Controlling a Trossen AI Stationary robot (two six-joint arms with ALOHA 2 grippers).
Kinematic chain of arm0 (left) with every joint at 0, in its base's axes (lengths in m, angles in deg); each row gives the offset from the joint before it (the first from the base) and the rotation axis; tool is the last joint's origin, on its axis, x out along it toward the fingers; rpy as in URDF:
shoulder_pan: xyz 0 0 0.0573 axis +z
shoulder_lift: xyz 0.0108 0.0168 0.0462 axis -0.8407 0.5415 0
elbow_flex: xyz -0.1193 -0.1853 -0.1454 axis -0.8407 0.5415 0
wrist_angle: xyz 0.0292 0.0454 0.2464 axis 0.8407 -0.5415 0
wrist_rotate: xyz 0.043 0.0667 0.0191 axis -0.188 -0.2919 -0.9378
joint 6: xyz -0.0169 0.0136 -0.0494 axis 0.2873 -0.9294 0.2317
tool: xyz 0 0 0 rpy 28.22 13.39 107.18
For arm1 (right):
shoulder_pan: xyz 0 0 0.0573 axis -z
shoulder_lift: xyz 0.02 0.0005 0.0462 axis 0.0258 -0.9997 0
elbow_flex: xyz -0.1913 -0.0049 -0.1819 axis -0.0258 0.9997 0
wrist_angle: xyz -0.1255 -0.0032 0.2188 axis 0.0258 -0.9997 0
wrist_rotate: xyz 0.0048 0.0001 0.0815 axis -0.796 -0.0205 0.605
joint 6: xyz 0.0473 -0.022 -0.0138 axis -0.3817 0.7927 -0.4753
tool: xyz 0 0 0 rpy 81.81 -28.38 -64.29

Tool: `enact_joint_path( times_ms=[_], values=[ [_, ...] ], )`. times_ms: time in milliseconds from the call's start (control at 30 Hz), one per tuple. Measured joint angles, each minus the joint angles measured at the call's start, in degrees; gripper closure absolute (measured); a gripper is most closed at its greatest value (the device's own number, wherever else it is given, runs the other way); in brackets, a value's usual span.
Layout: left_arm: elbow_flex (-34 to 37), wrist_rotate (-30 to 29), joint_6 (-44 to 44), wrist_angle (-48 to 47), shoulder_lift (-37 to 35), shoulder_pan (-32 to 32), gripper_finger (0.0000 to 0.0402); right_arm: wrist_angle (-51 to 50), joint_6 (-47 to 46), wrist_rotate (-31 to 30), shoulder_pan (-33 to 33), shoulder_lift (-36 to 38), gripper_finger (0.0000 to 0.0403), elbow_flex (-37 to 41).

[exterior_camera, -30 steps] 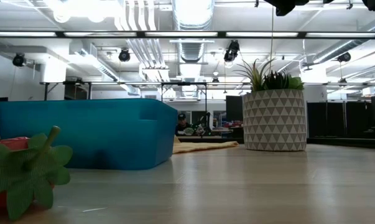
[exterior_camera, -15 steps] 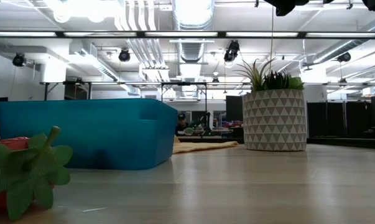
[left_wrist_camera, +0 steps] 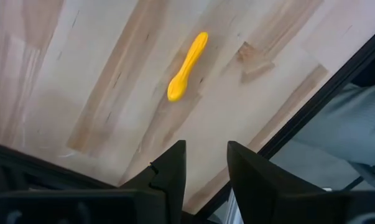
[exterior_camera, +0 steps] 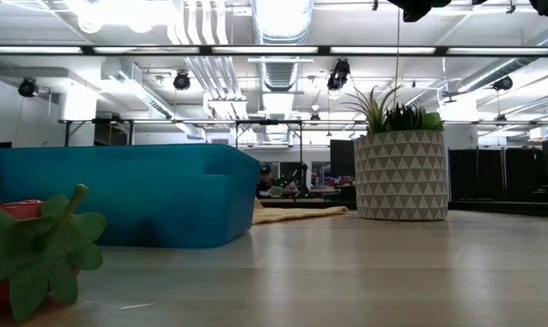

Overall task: Pick and placing Produce into tupperware
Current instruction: Put the yellow zucchini into the blue bin

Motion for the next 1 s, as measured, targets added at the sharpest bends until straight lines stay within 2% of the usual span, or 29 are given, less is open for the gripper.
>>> enact_joint_path(
  times_ms=[133, 300, 400, 533, 800, 1000],
  values=[
    [0.42, -0.06, 2.34, -0.04, -1.45, 0.10, 0.0269, 0.01, 0.06, 0.00, 0.02, 0.01, 0.0211, 0.00],
    [0.83, -0.10, 3.21, 0.15, -1.58, 0.11, 0.0188, 0.12, 1.08, 0.00, 0.00, 0.01, 0.0211, 0.00],
    [0.90, 0.04, 2.69, 0.54, -0.93, 0.11, 0.0158, 0.13, 1.47, 0.00, 0.00, 0.01, 0.0211, 0.00],
    [0.97, 0.22, 2.39, 0.80, 0.16, 0.11, 0.0154, 0.14, 1.50, 0.00, 0.00, -0.01, 0.0211, 0.00],
    [0.96, 1.25, 1.03, 2.30, 4.05, 0.09, 0.0177, 0.10, 1.48, 0.02, 0.00, 0.01, 0.0211, -0.24],
    [0.96, 1.43, 1.50, 2.11, 7.86, 0.09, 0.0181, 0.10, 1.48, 0.00, 0.01, 0.00, 0.0211, -0.25]
  ],
)
